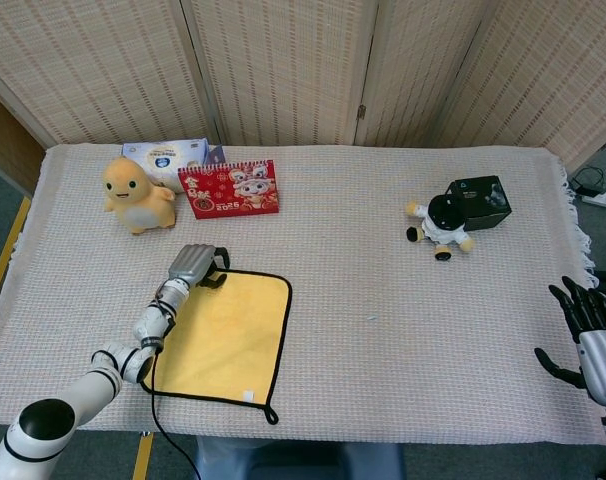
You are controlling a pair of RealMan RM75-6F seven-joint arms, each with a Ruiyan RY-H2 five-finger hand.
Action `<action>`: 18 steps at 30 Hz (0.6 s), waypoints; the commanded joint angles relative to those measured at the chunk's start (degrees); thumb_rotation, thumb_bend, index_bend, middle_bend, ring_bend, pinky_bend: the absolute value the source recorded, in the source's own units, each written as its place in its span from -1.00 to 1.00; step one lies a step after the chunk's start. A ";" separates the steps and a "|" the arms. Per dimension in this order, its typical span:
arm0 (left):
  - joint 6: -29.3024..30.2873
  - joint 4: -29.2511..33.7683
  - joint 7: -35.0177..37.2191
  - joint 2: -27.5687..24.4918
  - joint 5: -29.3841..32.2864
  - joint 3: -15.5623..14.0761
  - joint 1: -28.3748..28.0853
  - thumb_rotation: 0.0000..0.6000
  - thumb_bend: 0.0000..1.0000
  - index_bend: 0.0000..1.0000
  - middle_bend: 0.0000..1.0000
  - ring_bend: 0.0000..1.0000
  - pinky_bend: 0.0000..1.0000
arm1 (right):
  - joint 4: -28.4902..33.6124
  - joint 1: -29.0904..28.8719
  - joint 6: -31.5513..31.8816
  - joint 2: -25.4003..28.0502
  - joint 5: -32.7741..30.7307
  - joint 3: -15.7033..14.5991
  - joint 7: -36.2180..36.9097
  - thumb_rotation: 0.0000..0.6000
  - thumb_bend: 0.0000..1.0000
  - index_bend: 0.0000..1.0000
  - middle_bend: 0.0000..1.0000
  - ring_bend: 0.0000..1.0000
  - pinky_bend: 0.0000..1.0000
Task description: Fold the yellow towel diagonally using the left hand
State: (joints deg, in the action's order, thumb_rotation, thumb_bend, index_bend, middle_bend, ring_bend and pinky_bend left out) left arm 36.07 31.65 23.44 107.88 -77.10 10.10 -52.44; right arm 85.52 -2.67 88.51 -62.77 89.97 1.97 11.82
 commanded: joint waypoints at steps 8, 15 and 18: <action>0.73 -0.33 0.32 0.47 -0.31 -0.41 0.20 1.00 -0.09 0.20 1.00 1.00 1.00 | 0.00 0.15 0.32 0.00 0.22 0.03 -0.04 1.00 -0.35 -1.00 -1.00 -1.00 -1.00; 3.12 -0.49 0.17 0.62 -0.87 -0.62 0.69 1.00 -0.03 0.29 1.00 1.00 1.00 | -0.01 0.18 0.29 0.10 0.34 0.02 0.15 1.00 -0.35 -1.00 -1.00 -1.00 -1.00; 5.41 0.77 -0.52 0.14 -1.48 -0.99 1.43 1.00 -0.03 0.31 1.00 1.00 1.00 | 0.00 0.18 0.37 0.11 0.54 -0.02 0.18 1.00 -0.35 -1.00 -1.00 -1.00 -1.00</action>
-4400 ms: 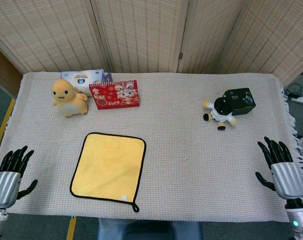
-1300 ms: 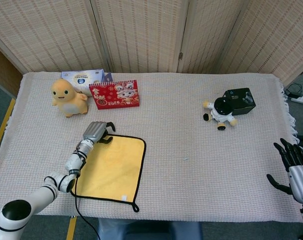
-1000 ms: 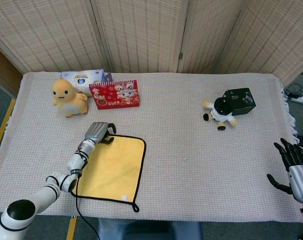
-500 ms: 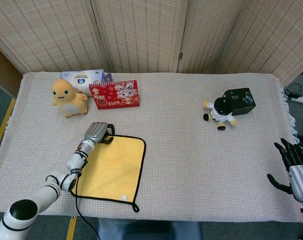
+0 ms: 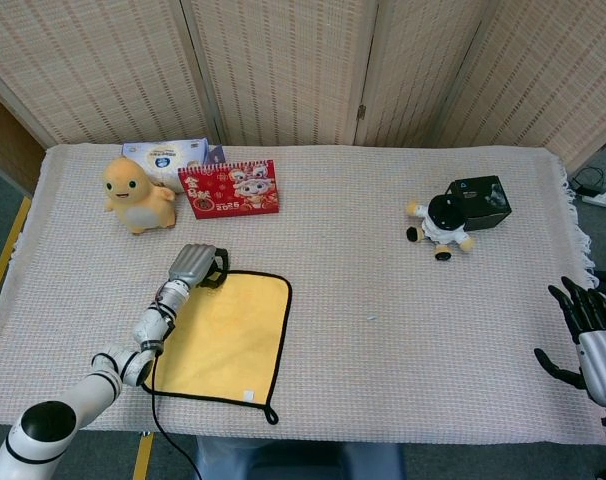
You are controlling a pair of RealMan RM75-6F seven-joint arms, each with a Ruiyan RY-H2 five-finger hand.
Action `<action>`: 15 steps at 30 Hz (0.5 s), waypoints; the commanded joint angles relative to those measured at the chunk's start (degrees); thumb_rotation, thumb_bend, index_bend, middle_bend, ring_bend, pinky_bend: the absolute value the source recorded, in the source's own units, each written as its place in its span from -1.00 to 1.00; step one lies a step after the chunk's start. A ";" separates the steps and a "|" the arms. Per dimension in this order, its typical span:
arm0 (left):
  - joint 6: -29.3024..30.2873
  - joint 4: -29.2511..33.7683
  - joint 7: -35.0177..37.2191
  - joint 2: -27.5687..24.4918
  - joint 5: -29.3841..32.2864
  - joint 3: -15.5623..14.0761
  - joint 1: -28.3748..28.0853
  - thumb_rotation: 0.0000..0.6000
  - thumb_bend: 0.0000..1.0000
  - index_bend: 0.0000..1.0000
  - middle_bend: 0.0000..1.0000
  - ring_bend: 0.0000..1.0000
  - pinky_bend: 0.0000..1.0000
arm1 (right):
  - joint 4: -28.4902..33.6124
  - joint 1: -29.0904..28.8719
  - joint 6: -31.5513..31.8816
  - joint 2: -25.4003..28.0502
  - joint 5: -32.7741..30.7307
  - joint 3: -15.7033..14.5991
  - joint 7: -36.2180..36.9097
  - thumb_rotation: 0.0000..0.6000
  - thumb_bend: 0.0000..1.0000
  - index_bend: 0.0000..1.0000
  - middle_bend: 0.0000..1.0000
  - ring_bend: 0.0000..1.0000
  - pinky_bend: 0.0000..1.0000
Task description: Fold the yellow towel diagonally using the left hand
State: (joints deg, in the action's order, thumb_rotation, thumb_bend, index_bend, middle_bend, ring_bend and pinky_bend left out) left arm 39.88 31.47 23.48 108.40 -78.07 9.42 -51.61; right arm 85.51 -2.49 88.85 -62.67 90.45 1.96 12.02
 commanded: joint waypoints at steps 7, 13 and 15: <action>8.36 9.79 -5.30 -3.66 -1.95 -1.67 3.86 1.00 0.01 0.34 1.00 1.00 1.00 | 0.41 0.14 0.88 -0.02 1.70 -0.55 -0.38 1.00 -0.35 -1.00 -1.00 -1.00 -1.00; 14.72 20.68 -12.25 -7.91 -2.90 -3.45 8.14 1.00 0.01 0.34 1.00 1.00 1.00 | 0.95 0.76 2.71 -0.14 3.74 -1.24 -1.35 1.00 -0.35 -1.00 -1.00 -1.00 -1.00; 16.97 23.62 -14.29 -9.05 -3.39 -3.98 9.43 1.00 0.01 0.34 1.00 1.00 1.00 | 1.18 0.92 3.07 -0.21 4.32 -1.50 -1.72 1.00 -0.35 -1.00 -1.00 -1.00 -1.00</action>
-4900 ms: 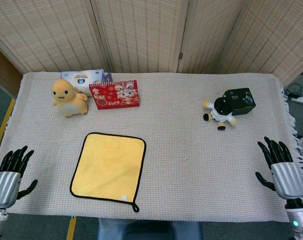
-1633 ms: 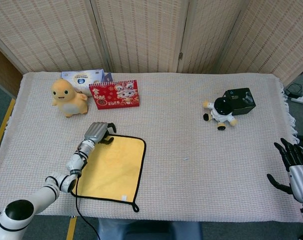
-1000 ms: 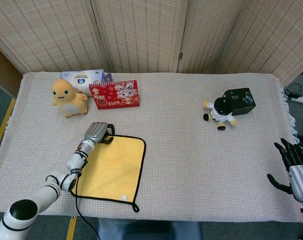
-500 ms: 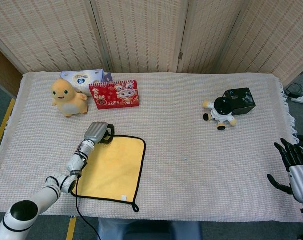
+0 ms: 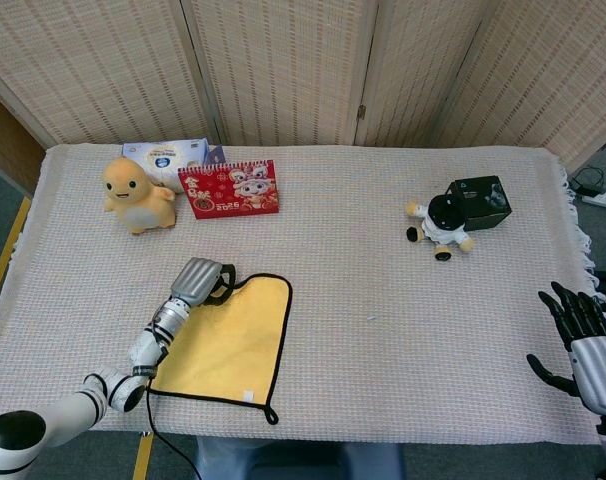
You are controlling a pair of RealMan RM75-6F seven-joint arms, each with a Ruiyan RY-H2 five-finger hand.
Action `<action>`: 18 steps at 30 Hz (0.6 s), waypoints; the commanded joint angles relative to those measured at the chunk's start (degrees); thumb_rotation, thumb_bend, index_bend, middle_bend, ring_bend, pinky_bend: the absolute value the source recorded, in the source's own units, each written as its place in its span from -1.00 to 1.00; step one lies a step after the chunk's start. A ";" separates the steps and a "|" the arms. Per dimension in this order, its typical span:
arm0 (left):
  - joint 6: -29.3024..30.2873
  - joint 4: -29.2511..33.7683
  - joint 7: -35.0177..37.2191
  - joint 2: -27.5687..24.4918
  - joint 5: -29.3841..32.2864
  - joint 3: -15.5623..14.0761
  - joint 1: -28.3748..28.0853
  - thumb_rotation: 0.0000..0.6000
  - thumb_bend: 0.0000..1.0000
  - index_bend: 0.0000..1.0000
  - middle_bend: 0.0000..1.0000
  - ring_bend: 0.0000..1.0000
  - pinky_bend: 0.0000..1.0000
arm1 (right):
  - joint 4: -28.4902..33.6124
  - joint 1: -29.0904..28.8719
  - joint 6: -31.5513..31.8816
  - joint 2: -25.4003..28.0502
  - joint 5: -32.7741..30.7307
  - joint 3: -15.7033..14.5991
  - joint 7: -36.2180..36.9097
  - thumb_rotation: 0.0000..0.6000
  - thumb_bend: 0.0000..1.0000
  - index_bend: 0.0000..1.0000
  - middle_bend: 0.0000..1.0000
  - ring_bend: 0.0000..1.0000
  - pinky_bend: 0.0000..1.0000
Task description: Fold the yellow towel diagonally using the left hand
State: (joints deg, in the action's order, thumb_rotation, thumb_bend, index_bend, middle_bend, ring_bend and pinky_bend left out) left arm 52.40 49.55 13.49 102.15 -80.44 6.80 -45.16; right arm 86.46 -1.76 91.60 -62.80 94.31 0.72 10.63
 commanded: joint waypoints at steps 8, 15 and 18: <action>11.81 17.87 -11.53 -7.96 -3.07 -4.28 8.35 1.00 0.01 0.36 1.00 1.00 1.00 | 0.85 0.66 2.14 -0.26 2.96 -1.04 -1.23 1.00 -0.35 -1.00 -1.00 -1.00 -1.00; 14.38 23.43 -16.24 -9.33 -5.22 -7.35 11.36 1.00 0.01 0.36 1.00 1.00 1.00 | 1.47 0.90 3.30 -0.38 5.66 -2.08 -2.02 1.00 -0.35 -1.00 -1.00 -1.00 -1.00; 16.34 25.15 -17.48 -10.00 -6.44 -8.40 12.84 1.00 0.01 0.36 1.00 1.00 1.00 | 1.58 1.11 3.99 -0.40 6.31 -2.26 -2.19 1.00 -0.35 -1.00 -1.00 -1.00 -1.00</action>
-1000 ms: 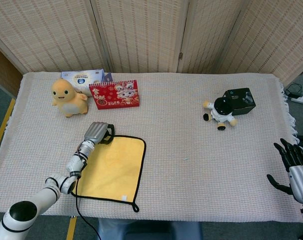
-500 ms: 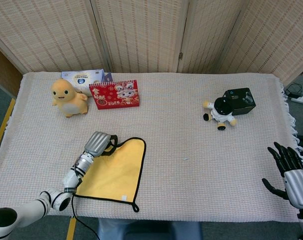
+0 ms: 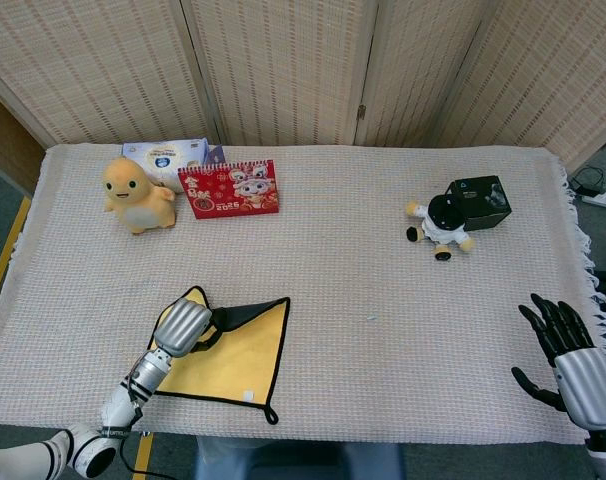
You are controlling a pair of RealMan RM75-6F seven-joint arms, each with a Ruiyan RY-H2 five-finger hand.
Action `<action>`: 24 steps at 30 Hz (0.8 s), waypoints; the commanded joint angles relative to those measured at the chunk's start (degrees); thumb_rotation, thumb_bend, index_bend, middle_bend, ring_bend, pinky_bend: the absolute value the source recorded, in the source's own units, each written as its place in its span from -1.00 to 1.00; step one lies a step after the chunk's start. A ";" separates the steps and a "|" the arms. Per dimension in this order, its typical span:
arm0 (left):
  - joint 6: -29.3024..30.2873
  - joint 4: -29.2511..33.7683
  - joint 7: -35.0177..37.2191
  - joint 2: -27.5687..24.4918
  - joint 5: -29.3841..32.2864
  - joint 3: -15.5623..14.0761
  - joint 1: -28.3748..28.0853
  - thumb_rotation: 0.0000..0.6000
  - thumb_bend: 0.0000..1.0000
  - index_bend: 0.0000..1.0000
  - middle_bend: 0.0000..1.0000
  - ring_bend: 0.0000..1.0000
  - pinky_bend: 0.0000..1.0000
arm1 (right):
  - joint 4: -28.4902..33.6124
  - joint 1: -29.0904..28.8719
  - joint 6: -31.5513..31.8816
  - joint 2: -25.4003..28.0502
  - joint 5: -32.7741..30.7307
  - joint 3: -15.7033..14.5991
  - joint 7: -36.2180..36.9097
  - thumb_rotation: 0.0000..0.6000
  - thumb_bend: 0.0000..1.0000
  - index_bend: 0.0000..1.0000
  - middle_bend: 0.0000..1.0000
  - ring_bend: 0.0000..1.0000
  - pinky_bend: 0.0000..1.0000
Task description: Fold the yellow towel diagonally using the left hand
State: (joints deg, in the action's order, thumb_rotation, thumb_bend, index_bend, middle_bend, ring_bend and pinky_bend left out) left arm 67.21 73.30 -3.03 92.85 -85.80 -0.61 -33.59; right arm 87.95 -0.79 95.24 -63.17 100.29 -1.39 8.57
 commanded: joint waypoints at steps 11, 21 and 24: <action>7.46 5.68 -5.13 -2.56 -5.75 -5.03 6.47 1.00 0.01 0.36 1.00 1.00 1.00 | 0.29 0.67 1.83 -0.25 2.46 -0.99 -0.77 1.00 -0.35 -1.00 -1.00 -1.00 -1.00; 12.02 5.62 -6.98 -2.54 -10.03 -7.67 10.57 1.00 0.01 0.36 1.00 1.00 1.00 | 0.29 0.80 2.30 -0.38 3.92 -1.65 -1.20 1.00 -0.35 -1.00 -1.00 -1.00 -1.00; 12.94 5.86 -6.73 -2.88 -10.54 -7.97 11.61 1.00 0.01 0.36 1.00 1.00 1.00 | 0.27 0.76 2.27 -0.45 4.07 -1.70 -1.36 1.00 -0.35 -1.00 -1.00 -1.00 -1.00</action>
State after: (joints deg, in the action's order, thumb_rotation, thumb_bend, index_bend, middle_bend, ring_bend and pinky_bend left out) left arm 79.99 79.07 -9.83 90.09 -96.18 -8.45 -22.18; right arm 88.22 -0.03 97.52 -63.62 104.36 -3.09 7.20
